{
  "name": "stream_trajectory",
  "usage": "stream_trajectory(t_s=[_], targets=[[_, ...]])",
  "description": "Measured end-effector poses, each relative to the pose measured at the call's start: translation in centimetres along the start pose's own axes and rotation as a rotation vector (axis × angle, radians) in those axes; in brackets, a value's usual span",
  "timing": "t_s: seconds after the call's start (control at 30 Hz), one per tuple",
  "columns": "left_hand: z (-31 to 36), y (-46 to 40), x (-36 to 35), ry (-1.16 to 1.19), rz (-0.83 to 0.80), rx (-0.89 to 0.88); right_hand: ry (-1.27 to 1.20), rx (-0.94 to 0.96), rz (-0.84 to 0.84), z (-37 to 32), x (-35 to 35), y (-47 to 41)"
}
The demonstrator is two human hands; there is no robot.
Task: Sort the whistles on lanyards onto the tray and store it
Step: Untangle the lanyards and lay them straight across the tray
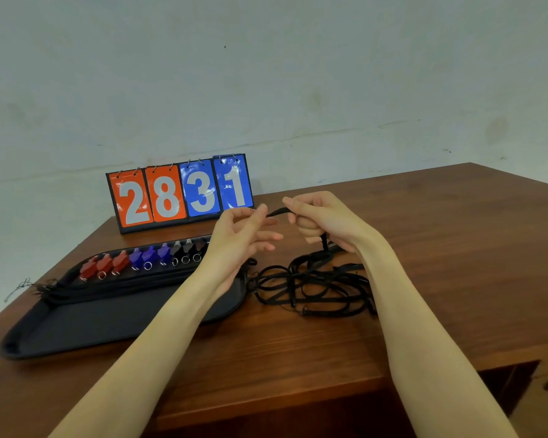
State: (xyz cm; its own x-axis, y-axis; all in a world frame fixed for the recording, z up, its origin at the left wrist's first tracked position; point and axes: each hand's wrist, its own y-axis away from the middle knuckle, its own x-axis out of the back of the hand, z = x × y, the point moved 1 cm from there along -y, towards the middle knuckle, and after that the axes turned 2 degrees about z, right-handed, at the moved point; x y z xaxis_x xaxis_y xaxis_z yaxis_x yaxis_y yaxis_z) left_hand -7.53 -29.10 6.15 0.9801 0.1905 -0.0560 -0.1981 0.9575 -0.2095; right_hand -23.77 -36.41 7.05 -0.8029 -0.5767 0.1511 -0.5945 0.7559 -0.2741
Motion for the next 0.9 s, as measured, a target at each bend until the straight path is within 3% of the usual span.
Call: stream_trajectory(t_s=[0.1,0.27,0.4,0.6,0.77,0.9], targets=[[0.1,-0.1,0.6,0.152,0.053,0.0,0.051,0.001,-0.058,0.0,-0.3,0.0],[0.2,0.1,1.5,-0.167,-0.06,-0.125,0.095,-0.001,-0.033,-0.1,-0.3,0.1],[0.2,-0.3,1.1,-0.403,-0.029,-0.297,0.101,-0.02,0.001,-0.2,0.1,0.2],[0.1,-2.4,3.3,-0.834,0.231,-0.45,0.078,-0.032,0.123,0.0,0.5,0.2],[1.5,-3.1,7.8,-0.814,0.549,-0.453,0.018,0.012,0.236,0.1,1.4,0.2],[1.5,-3.5,12.5,-0.825,0.647,-0.328,0.043,-0.004,0.222,0.3,1.2,0.2]])
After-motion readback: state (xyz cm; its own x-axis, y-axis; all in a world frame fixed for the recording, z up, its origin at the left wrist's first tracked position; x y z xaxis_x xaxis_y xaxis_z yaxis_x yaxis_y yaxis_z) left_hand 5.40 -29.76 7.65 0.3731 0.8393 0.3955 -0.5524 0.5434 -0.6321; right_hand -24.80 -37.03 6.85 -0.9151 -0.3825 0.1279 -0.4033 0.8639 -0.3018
